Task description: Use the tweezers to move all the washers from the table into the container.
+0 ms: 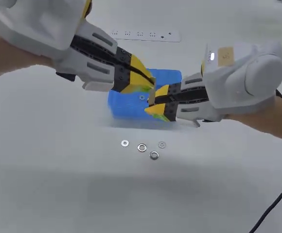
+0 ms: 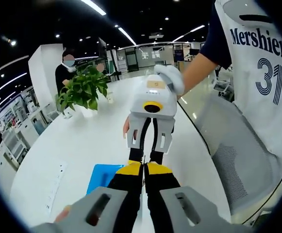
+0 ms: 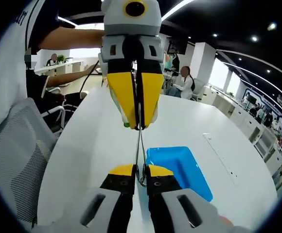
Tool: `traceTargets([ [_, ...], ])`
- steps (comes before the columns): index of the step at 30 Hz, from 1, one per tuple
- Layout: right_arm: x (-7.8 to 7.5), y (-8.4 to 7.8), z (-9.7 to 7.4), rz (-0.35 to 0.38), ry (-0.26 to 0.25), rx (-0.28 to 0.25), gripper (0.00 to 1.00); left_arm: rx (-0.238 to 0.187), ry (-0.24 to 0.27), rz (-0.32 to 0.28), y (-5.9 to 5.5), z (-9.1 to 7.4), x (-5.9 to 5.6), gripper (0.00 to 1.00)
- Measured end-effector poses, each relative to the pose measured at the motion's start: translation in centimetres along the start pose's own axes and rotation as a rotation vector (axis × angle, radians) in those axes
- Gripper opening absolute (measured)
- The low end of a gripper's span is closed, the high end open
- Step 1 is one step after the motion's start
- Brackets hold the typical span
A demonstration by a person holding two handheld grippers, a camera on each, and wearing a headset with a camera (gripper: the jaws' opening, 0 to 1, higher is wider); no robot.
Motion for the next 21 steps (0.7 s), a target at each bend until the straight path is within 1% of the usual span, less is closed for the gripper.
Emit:
traceTargets([
  [5,-1.0,0.1,0.8,-0.016,-0.001,-0.001,0.1,0.002,0.01,0.003,-0.1,-0.3,1.1,0.05],
  [12,-2.4,-0.1,2.0,-0.008,-0.014,-0.009,0.1,0.007,0.025,0.0,-0.6,-0.7,2.7,0.05],
  [14,-2.8,-0.2,2.4,-0.004,-0.017,-0.008,0.1,-0.001,0.029,-0.007,-0.8,-0.7,3.2,0.05],
  [17,-3.3,-0.7,3.1,0.012,-0.019,-0.005,0.1,0.002,0.033,-0.011,-1.3,-0.6,3.8,0.05],
  [21,-3.6,-1.5,3.9,0.009,-0.021,0.008,0.1,0.011,0.03,-0.021,-2.1,-0.2,4.6,0.05],
])
Point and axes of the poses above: the centre of the closed fingertips' face, and the gripper's own axes: z roughly forward along the fingers, x roughly to its left, y roughly out of its top, the point moved 5 cm from there along -z, roughly backward along the fingers, and after that the axes turned 14 degrees about -y, right-handed, at the moved point
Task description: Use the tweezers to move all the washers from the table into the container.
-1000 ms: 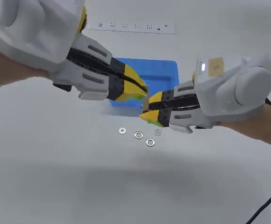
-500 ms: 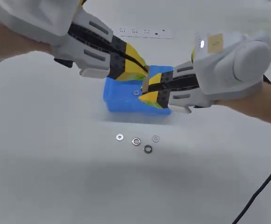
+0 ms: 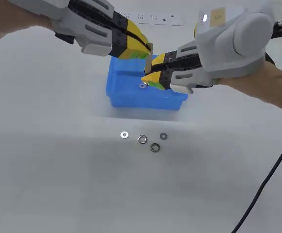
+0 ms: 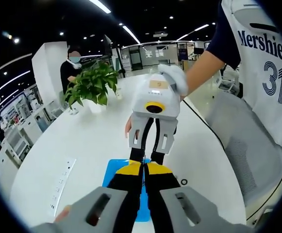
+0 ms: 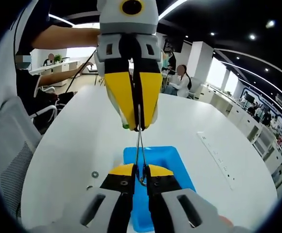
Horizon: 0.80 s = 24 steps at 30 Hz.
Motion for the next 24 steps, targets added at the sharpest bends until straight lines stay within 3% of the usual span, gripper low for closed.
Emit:
traceTargets([
  [10,-0.9,-1.9,1.9,0.031,-0.002,0.038,0.1,0.001,0.0,-0.045,-1.9,1.0,2.1,0.05],
  [19,-1.1,-3.9,3.3,0.067,0.004,0.09,0.1,-0.013,-0.006,-0.107,-3.8,2.4,3.3,0.05],
  [24,-0.9,-4.5,3.5,0.081,0.01,0.105,0.1,-0.01,-0.01,-0.118,-4.4,2.7,3.4,0.05],
])
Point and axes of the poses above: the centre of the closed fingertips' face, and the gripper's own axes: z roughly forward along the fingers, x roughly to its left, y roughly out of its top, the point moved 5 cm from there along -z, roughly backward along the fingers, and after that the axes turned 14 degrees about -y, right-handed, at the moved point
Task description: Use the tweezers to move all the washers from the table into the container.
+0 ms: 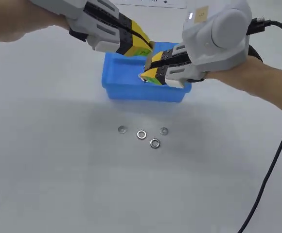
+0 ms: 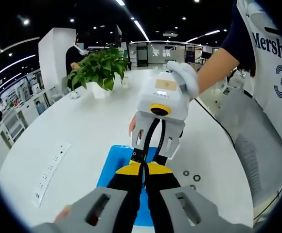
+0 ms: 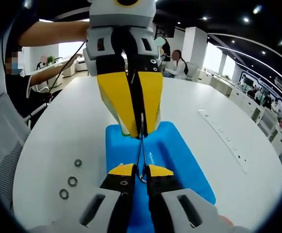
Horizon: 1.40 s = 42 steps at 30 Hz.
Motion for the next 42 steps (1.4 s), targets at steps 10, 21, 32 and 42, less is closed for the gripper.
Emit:
traceTargets([
  [10,0.0,-0.2,0.2,0.002,-0.014,0.004,0.1,-0.01,-0.014,-0.013,-0.1,0.3,0.0,0.05],
  [21,-0.4,0.1,-0.3,-0.003,-0.034,-0.007,0.11,-0.005,-0.003,0.008,0.5,0.0,-0.1,0.05],
  [32,0.1,1.6,-2.5,-0.019,-0.052,-0.041,0.1,-0.01,0.019,0.049,2.2,-1.2,-1.7,0.05],
  [42,1.3,3.5,-4.4,-0.064,-0.048,-0.07,0.09,-0.034,0.031,0.074,3.7,-2.7,-4.2,0.05],
])
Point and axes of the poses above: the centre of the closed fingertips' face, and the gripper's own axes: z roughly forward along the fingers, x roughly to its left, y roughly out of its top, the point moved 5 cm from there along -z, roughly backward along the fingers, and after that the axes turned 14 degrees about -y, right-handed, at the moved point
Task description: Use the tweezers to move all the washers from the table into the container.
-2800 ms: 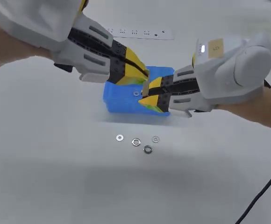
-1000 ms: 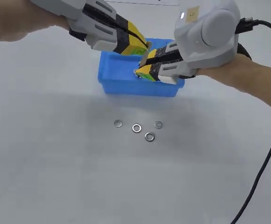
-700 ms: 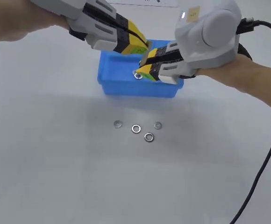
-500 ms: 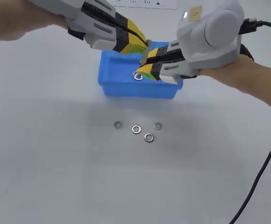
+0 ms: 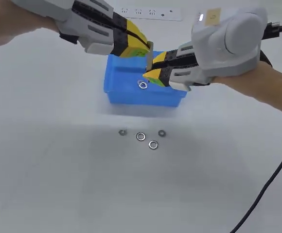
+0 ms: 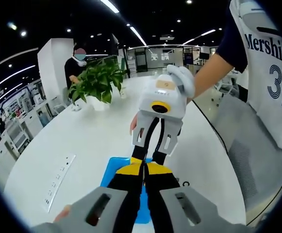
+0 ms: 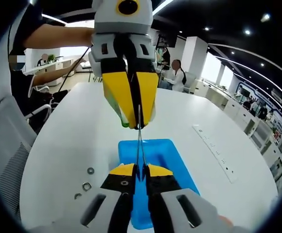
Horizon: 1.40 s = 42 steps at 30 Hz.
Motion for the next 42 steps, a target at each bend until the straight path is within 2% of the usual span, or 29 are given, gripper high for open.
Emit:
traceTargets([
  [7,2.1,0.9,-1.5,-0.039,0.024,-0.007,0.08,-0.019,-0.006,0.002,0.4,-0.3,-2.3,0.05],
  [16,5.3,0.8,-2.8,-0.062,0.063,-0.002,0.08,-0.011,-0.03,-0.002,0.2,0.3,-5.3,0.05],
  [22,6.5,0.5,-3.5,-0.059,0.075,-0.002,0.08,-0.009,-0.041,-0.008,0.2,0.8,-7.0,0.05],
  [26,7.0,0.3,-3.8,-0.059,0.085,0.002,0.08,-0.028,-0.041,-0.008,0.5,1.0,-7.7,0.05],
  [38,8.1,0.2,-4.4,-0.049,0.102,-0.001,0.08,-0.026,-0.066,0.002,0.7,1.7,-9.1,0.06],
  [42,9.1,-0.8,-4.9,-0.041,0.113,0.016,0.08,-0.021,-0.084,0.013,0.2,2.5,-9.7,0.06],
])
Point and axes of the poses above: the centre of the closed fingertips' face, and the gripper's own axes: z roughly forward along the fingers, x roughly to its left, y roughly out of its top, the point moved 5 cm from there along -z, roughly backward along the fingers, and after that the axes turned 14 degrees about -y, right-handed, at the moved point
